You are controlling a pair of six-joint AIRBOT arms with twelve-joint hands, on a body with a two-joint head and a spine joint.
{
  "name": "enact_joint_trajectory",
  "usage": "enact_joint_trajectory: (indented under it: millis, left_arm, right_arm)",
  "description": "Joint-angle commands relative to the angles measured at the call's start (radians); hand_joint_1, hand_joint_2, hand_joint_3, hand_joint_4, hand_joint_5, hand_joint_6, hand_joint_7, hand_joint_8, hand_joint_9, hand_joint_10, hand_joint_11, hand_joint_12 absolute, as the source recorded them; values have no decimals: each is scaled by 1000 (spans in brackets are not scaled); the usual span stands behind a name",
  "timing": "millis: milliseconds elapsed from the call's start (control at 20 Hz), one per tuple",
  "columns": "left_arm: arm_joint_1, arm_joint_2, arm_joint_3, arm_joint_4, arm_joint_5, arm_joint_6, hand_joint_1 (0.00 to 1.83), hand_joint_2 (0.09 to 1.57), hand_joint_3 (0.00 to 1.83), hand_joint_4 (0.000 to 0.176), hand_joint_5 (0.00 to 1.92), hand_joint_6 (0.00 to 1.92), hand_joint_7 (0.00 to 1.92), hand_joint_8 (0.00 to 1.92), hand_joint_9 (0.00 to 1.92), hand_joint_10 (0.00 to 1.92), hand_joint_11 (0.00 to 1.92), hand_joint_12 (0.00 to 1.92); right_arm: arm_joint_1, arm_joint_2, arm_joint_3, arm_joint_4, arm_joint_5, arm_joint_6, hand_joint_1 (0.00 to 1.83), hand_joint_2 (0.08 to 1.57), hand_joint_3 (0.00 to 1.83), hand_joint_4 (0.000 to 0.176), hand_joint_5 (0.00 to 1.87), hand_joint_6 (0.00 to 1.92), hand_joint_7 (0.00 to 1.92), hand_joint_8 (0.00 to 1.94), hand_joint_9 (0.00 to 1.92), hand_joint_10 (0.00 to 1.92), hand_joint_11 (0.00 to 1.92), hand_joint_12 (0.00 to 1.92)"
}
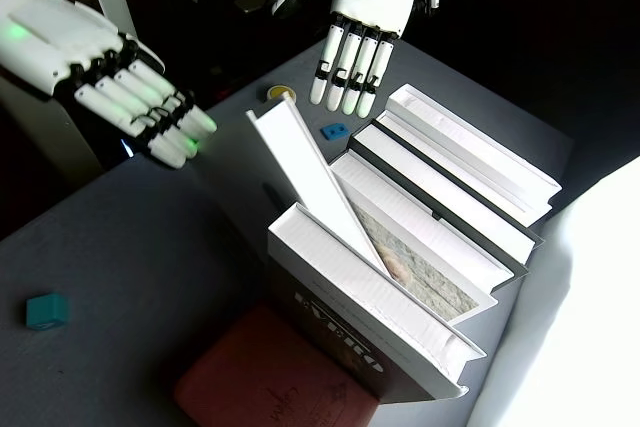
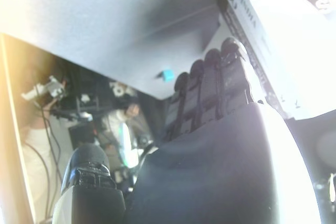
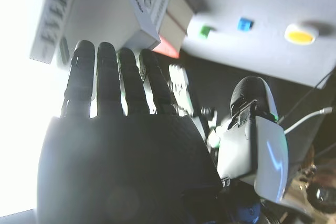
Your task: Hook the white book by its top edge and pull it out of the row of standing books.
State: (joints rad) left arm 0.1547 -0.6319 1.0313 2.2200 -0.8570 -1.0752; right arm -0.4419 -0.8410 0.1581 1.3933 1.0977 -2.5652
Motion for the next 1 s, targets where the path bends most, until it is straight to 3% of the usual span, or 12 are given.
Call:
enact_joint_trajectory:
  millis: [0, 950]
  left_arm:
    - [-4, 0, -4, -54, 29, -2, 0, 1055, 6, 0, 0, 0, 0, 0, 0, 0, 0, 0]
    - [-4, 0, 2, -54, 29, -2, 0, 1043, 0, 0, 0, 0, 0, 0, 0, 0, 0, 0]
  right_arm:
    - [4, 4, 7, -76, 39, 5, 0, 1040, 0, 0, 54, 3, 27, 2, 5, 2, 0, 0]
    - [-60, -33, 69, -75, -55, 30, 0, 1049, 0, 0, 72, 8, 45, 8, 13, 4, 1, 0]
